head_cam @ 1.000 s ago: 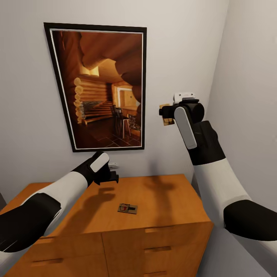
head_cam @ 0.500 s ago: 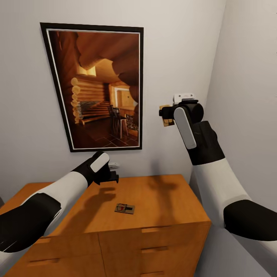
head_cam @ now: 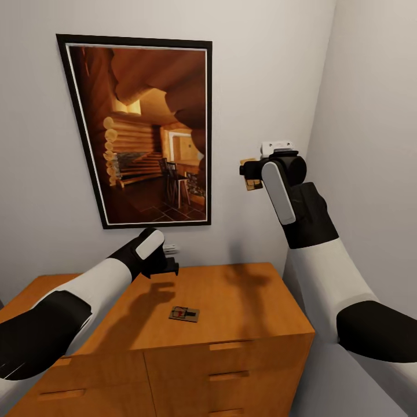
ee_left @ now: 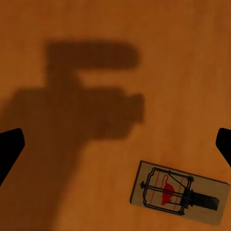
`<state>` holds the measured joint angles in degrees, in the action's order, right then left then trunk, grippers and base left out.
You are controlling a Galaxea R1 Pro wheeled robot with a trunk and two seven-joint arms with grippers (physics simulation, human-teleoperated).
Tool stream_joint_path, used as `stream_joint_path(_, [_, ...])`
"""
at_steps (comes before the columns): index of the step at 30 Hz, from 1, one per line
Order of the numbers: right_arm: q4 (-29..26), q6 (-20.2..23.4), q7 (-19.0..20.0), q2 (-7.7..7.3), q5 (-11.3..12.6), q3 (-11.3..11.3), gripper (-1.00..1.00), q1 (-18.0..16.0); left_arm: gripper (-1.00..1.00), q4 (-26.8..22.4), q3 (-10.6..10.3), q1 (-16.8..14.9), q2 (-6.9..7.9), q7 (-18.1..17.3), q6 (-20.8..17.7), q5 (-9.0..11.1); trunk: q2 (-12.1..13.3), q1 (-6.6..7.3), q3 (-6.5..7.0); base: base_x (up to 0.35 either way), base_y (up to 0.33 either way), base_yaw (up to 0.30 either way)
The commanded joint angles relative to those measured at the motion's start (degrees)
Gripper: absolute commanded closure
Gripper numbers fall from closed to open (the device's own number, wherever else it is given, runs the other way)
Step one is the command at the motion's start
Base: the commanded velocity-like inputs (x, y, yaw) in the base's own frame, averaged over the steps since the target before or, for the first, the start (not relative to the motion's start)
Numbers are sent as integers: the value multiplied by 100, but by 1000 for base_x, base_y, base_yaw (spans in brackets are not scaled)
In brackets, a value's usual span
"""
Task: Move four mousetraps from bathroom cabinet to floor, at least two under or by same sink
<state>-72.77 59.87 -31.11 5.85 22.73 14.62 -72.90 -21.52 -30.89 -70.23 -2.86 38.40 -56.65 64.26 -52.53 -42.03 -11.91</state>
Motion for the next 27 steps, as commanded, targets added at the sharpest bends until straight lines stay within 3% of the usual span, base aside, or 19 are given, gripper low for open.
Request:
stream_joint_path(1, [-2, 13, -71, 0, 69, 7, 100, -7, -100, -5, -40, -7, 4, 46, 7, 60, -7, -1, -9, 0, -3, 0])
stream_joint_path(8, [-1, 13, -71, 3, 70, 10, 100, -7, -100, -2, -24, -1, 13, 54, 321, 84, -7, -1, -9, 0, -1, 0])
stream_joint_path(16, [0, 13, -71, 4, 67, 10, 100, -6, -100, 52, 101, 2, 8, 61, 1059, 166, -7, -1, -9, 0, 0, 0])
stream_joint_path(21, [0, 13, -71, 4, 67, 9, 100, -7, -100, 71, 268, 5, 7, 71, 1323, 440, -7, -1, -9, 0, 0, 0])
stream_joint_path(27, [1, 13, -71, 4, 66, 7, 100, -7, -100, 76, 321, 5, -5, 116, 1392, 621, -7, -1, -9, 0, 0, 0])
